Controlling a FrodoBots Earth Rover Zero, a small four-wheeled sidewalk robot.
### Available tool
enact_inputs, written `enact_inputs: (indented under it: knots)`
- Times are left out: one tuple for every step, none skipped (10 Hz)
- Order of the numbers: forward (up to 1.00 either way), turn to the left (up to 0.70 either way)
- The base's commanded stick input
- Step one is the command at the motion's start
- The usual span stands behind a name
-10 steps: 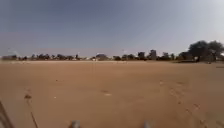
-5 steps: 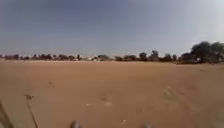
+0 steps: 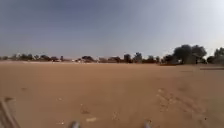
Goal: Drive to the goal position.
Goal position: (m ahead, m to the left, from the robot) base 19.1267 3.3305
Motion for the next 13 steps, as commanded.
enact_inputs:
  knots:
    - [0.70,0.00]
    - [0.70,0.00]
    - [0.70,0.00]
    - [0.70,0.00]
    - [0.70,0.00]
    - [0.70,0.00]
    - [0.70,0.00]
    - [0.70,0.00]
    - [0.70,0.00]
    - [0.70,-0.05]
    - [0.70,-0.22]
    - [0.70,-0.35]
    - [0.70,-0.35]
